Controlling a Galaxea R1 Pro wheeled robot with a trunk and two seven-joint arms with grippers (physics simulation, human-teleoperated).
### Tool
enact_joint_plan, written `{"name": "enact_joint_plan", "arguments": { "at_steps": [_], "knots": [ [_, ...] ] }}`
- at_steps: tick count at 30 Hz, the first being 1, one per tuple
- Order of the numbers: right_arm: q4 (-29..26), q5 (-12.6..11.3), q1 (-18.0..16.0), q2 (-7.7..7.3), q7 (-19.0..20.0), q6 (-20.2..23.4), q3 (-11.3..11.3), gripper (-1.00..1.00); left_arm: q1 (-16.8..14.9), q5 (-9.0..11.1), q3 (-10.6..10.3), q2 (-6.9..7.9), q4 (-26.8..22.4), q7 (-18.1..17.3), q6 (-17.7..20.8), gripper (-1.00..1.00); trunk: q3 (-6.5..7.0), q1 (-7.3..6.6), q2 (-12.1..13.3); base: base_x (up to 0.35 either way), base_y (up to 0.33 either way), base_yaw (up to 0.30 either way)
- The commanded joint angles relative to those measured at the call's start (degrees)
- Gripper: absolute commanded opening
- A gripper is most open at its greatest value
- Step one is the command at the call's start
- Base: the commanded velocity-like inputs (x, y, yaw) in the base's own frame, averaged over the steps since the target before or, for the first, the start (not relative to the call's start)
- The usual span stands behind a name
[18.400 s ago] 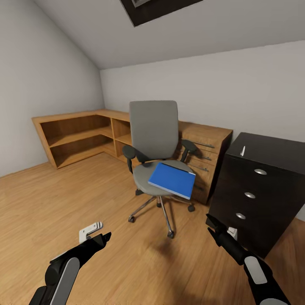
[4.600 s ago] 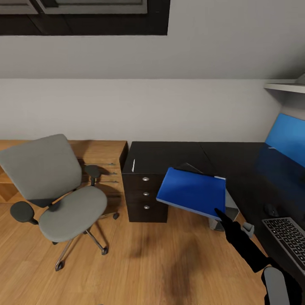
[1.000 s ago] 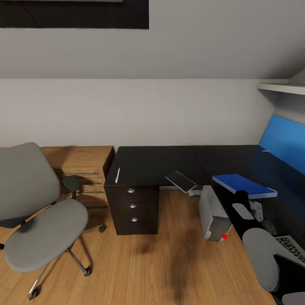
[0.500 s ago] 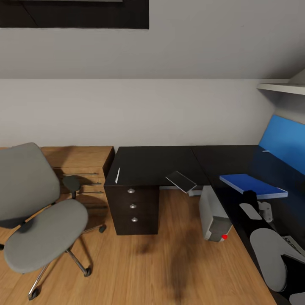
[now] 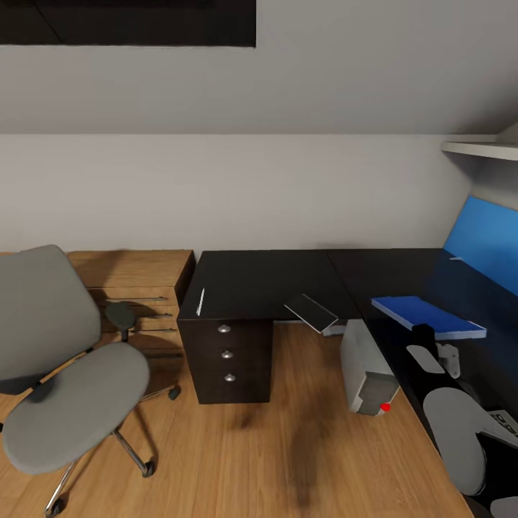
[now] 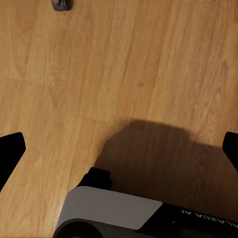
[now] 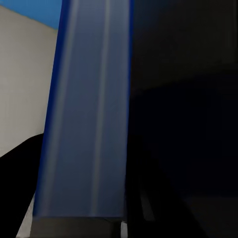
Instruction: In the bedroom, organize the workspace by keeping the computer under the desk, ensuring the monitor is on the desk, placing the keyboard on the desk next to the monitor, placing the mouse on the desk next to the keyboard, moving the folder from the swivel chair onto the desk next to the mouse, stacking the notebook on top of the folder with the pen on top of the notebook, and positioning the swivel chair next to the desk.
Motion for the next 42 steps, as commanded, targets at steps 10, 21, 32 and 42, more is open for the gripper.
{"name": "enact_joint_plan", "arguments": {
  "at_steps": [10, 21, 32, 42],
  "knots": [
    [-0.02, -12.97, 0.05, 0.11, 0.01, -0.17, 0.13, -1.00, -0.04, 0.56, -0.47, 0.05, 0.00, 0.38, -0.21, 1.00, -0.05, 0.00, -0.03, 0.000, 0.000, 0.000],
    [-0.05, -13.23, 0.05, 0.12, 0.21, -0.20, 0.16, -1.00, -0.04, 0.60, -0.53, 0.05, 0.00, 0.05, -0.03, 1.00, -0.05, 0.00, -0.03, 0.000, 0.000, 0.000],
    [-0.13, -13.11, 0.05, -0.16, 0.13, -0.23, 0.16, -1.00, -0.04, 0.60, -0.54, 0.05, 0.00, 0.15, -0.12, 1.00, -0.05, 0.00, -0.03, 0.000, 0.000, 0.000],
    [-0.14, -13.06, 0.05, -0.23, 0.12, -0.23, 0.16, 1.00, -0.03, 0.60, -0.51, 0.05, 0.00, 0.28, -0.12, 1.00, -0.05, 0.00, -0.03, 0.000, 0.000, 0.000]
  ]
}}
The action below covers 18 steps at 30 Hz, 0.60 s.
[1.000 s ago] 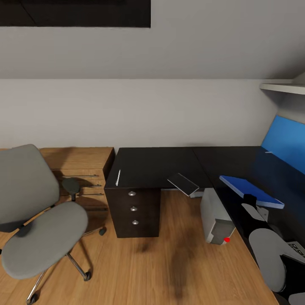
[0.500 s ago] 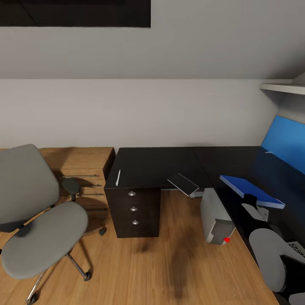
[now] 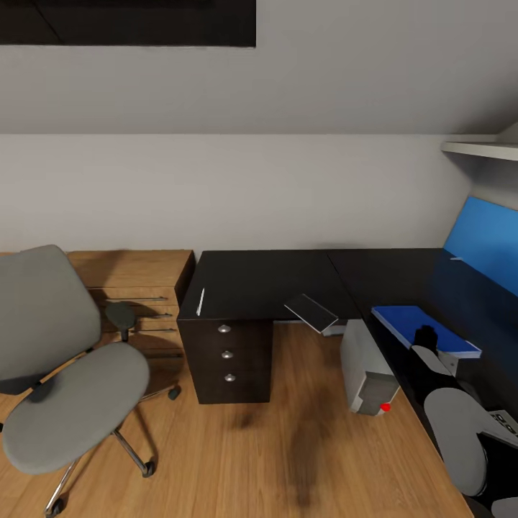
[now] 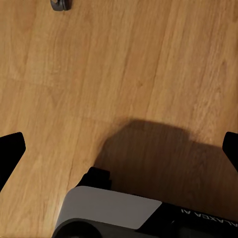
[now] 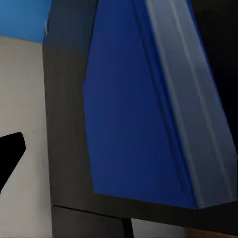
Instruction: In the bedroom, organize the workspace by keeping the computer under the desk, ensuring the monitor is on the desk, placing the keyboard on the desk next to the monitor, placing the mouse on the desk next to the keyboard, moving the folder from the swivel chair onto the desk next to the mouse, stacking the notebook on top of the folder with the pen on top of the notebook, and positioning the swivel chair next to the desk.
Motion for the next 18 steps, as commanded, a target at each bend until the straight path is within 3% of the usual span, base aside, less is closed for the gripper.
{"name": "enact_joint_plan", "arguments": {
  "at_steps": [1, 12, 18],
  "knots": [
    [-0.07, -0.37, -0.03, 0.00, -0.09, -0.17, 0.04, 1.00, -0.03, 0.60, -0.45, 0.05, 0.00, 0.44, -0.20, 1.00, -0.05, 0.00, -0.03, 0.000, 0.000, 0.000],
    [-0.07, -0.24, -0.03, 0.16, -0.14, -0.20, 0.13, 1.00, -0.07, 0.60, -0.43, 0.05, 0.00, 0.40, -0.20, 1.00, -0.05, 0.00, -0.03, -0.001, 0.000, 0.000],
    [-0.06, -0.27, -0.03, 0.38, -0.10, -0.39, 0.13, 1.00, -0.07, 0.60, -0.44, 0.05, 0.00, 0.39, -0.12, 1.00, -0.05, 0.00, -0.03, -0.107, 0.000, 0.000]
  ]
}}
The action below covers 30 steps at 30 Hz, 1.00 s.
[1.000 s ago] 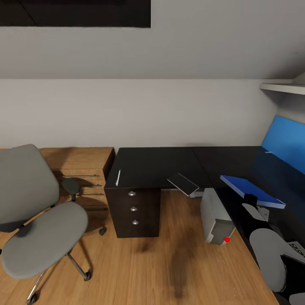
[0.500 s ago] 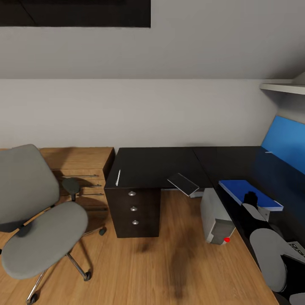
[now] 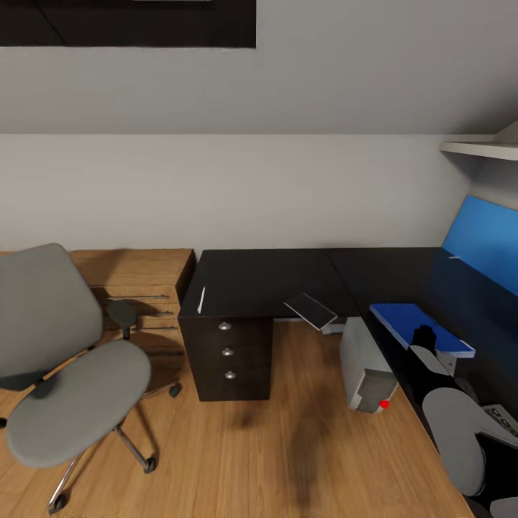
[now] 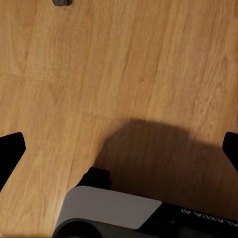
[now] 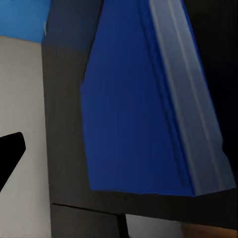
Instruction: In the bedroom, organize the workspace by keeping the computer under the desk, ensuring the monitor is on the desk, placing the keyboard on the desk next to the monitor, placing the mouse on the desk next to the keyboard, moving the folder from the swivel chair onto the desk next to the mouse, stacking the notebook on top of the folder with the pen on top of the notebook, and positioning the swivel chair next to the desk.
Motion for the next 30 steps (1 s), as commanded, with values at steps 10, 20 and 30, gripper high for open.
{"name": "enact_joint_plan", "arguments": {
  "at_steps": [10, 20, 30],
  "knots": [
    [0.00, -0.32, -0.03, 0.42, 0.33, -0.24, 0.11, 1.00, 0.00, 0.60, -0.46, 0.03, 0.00, 0.34, -0.18, 1.00, -0.06, -0.01, -0.04, -0.013, 0.000, 0.000],
    [0.17, 0.37, 0.11, 2.72, 8.04, -0.31, 0.30, 1.00, -0.02, 0.60, -0.45, 0.05, 0.00, 0.34, -0.09, 1.00, -0.06, -0.01, -0.04, 0.000, 0.000, 0.000],
    [0.28, 7.64, 0.29, 6.29, 11.07, -0.32, 0.37, 1.00, -0.01, 0.60, -0.55, 0.03, 0.56, 0.34, -0.10, 1.00, -0.06, -0.01, -0.04, 0.000, 0.000, 0.000]
  ]
}}
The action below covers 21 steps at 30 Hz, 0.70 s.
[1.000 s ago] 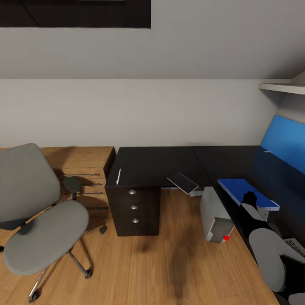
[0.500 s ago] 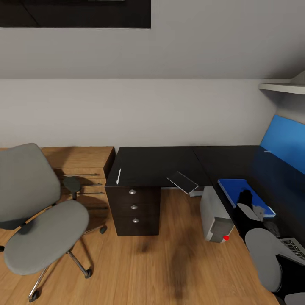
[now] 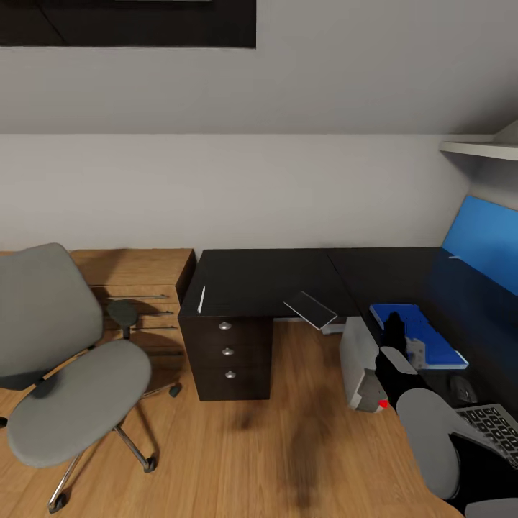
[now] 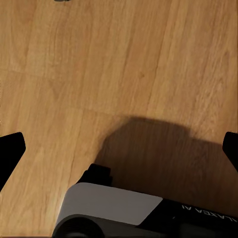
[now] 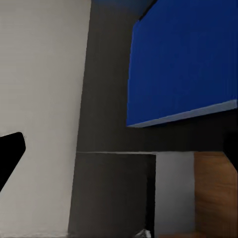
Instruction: In the bedroom, organize the workspace by keeping the computer under the desk, ensuring the monitor is on the desk, placing the keyboard on the desk next to the monitor, placing the mouse on the desk next to the keyboard, moving the folder from the swivel chair onto the desk next to the mouse, stacking the notebook on top of the folder with the pen on top of the notebook, and positioning the swivel chair next to the desk.
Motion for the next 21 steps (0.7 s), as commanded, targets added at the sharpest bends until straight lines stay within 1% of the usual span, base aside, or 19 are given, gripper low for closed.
{"name": "enact_joint_plan", "arguments": {
  "at_steps": [1, 2, 3, 4, 6, 7, 9, 11, 14, 16, 18, 19, 20, 21],
  "knots": [
    [0.18, 0.37, -0.05, 0.50, 0.63, -0.08, -0.16, 1.00, -0.05, 0.60, -0.49, 0.04, 0.24, 0.42, -0.20, 1.00, -0.05, 0.00, -0.03, 0.000, 0.000, 0.000],
    [0.62, 2.15, -0.02, 1.48, 0.72, -0.08, -0.15, 1.00, -0.05, 0.60, -0.51, 0.02, 0.61, 0.42, -0.25, 1.00, -0.05, 0.00, -0.03, 0.000, 0.000, 0.000],
    [0.93, 2.99, 0.00, 1.97, 0.76, -0.08, -0.15, 1.00, -0.04, 0.60, -0.54, 0.03, 0.75, 0.42, -0.27, 1.00, -0.05, 0.00, -0.03, 0.000, 0.000, 0.000],
    [1.63, 4.60, 0.02, 2.81, 0.82, -0.08, -0.15, 1.00, -0.03, 0.56, -0.56, 0.05, 0.94, 0.42, -0.32, 1.00, -0.05, 0.00, -0.03, 0.000, 0.000, 0.000],
    [2.30, 6.03, 0.04, 3.53, 0.86, -0.08, -0.12, 1.00, -0.03, 0.56, -0.57, 0.06, 1.07, 0.45, -0.38, 1.00, -0.05, 0.00, -0.03, 0.000, 0.000, 0.000],
    [2.83, 7.31, 0.05, 4.14, 0.91, -0.07, -0.10, 1.00, -0.02, 0.57, -0.57, 0.06, 1.11, 0.49, -0.53, 1.00, -0.05, 0.00, -0.03, 0.000, 0.000, 0.000],
    [3.48, 9.19, 0.06, 5.07, 0.95, 0.02, -0.12, 1.00, -0.02, 0.59, -0.49, 0.07, 1.16, 0.56, -2.15, 1.00, -0.05, 0.00, -0.03, 0.000, 0.000, 0.000],
    [3.68, 9.69, 0.06, 5.38, 0.94, 0.11, -0.13, 1.00, -0.01, 0.57, -0.47, 0.06, 1.17, 0.58, -3.39, 1.00, -0.05, 0.00, -0.03, 0.000, 0.000, 0.000],
    [4.03, 10.37, 0.07, 6.54, 0.77, 0.23, -0.14, 1.00, 0.00, 0.54, -0.45, 0.07, 1.19, 0.59, -5.86, 1.00, -0.05, 0.00, -0.03, 0.000, 0.000, 0.013],
    [4.24, 10.41, 0.07, 6.75, 0.70, 0.28, -0.18, 1.00, -0.03, 0.56, -0.43, 0.05, 1.14, 0.60, -6.24, 1.00, -0.05, 0.00, -0.03, 0.000, 0.000, 0.070],
    [5.56, 10.46, 0.07, 6.94, 0.64, 0.32, -0.16, 1.00, -0.03, 0.58, -0.45, 0.01, 1.07, 0.51, -7.26, 1.00, -0.03, 0.00, -0.03, 0.000, 0.000, 0.138],
    [6.13, 10.48, 0.07, 6.99, 0.63, 0.34, -0.16, 1.00, -0.02, 0.59, -0.46, 0.00, 1.05, 0.43, -8.01, 1.00, -0.02, 0.00, -0.03, 0.000, 0.000, 0.175],
    [7.03, 10.49, 0.07, 7.02, 0.60, 0.40, -0.15, 1.00, -0.02, 0.59, -0.47, 0.00, 1.03, 0.18, -10.07, 1.00, 0.00, 0.00, -0.03, 0.000, 0.000, 0.225],
    [7.15, 10.49, 0.07, 6.99, 0.64, 0.46, -0.17, 1.00, -0.03, 0.59, -0.50, 0.03, 1.01, 0.19, -10.40, 1.00, 0.02, 0.00, -0.03, 0.000, 0.000, 0.239]
  ]
}}
